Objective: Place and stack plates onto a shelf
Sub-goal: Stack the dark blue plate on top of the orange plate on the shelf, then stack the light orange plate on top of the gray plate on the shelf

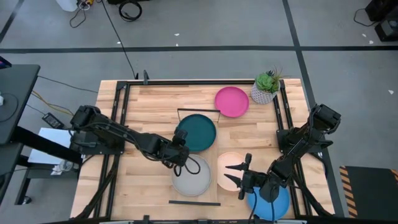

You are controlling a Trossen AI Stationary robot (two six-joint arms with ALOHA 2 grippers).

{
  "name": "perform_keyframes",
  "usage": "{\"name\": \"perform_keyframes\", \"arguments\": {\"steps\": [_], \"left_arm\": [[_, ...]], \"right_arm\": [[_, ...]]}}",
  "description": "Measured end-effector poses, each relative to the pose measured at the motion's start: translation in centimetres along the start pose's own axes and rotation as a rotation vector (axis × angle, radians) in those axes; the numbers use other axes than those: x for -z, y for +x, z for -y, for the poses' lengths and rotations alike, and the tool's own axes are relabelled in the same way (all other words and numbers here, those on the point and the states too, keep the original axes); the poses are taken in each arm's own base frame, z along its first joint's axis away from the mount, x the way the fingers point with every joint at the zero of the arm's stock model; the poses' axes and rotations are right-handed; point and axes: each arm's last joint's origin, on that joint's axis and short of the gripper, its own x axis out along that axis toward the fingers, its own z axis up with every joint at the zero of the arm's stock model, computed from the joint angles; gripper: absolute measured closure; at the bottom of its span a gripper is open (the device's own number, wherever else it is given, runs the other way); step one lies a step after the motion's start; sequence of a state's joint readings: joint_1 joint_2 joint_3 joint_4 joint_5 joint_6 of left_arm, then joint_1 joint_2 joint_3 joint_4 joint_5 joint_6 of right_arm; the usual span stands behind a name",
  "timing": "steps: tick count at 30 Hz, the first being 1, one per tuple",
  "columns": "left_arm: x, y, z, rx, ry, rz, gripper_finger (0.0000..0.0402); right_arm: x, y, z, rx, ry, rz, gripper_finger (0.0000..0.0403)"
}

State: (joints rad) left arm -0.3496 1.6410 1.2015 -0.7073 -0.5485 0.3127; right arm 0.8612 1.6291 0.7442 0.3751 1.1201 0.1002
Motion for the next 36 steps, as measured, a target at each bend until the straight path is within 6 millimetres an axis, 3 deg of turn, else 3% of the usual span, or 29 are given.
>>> {"name": "perform_keyframes", "arguments": {"steps": [6, 10, 15, 20, 28, 36], "left_arm": [[2.4, -0.5, 0.6, 0.096, -0.116, 0.006, 0.0274], [4.4, -2.3, 0.3, 0.048, -0.196, 0.046, 0.0289], [6.2, -5.2, -0.3, 0.035, -0.348, 0.169, 0.0298], [7.7, -6.3, -0.2, 0.048, -0.457, 0.203, 0.0298], [8.1, -6.2, 0.2, 0.088, -0.488, 0.2, 0.0298], [8.0, -6.2, 0.2, 0.09, -0.485, 0.21, 0.0298]], "right_arm": [[0.9, 0.7, 0.3, -0.046, 0.045, -0.071, 0.025], [1.7, 1.7, 0.9, -0.107, 0.078, -0.161, 0.025], [2.5, 3.5, 2.2, -0.182, 0.144, -0.414, 0.025], [2.5, 4.2, 4.0, -0.186, 0.182, -0.736, 0.025], [4.1, 4.1, 6.9, -0.061, 0.208, -1.062, 0.025], [3.6, 4.9, 8.9, -0.123, 0.299, -1.141, 0.025]]}}
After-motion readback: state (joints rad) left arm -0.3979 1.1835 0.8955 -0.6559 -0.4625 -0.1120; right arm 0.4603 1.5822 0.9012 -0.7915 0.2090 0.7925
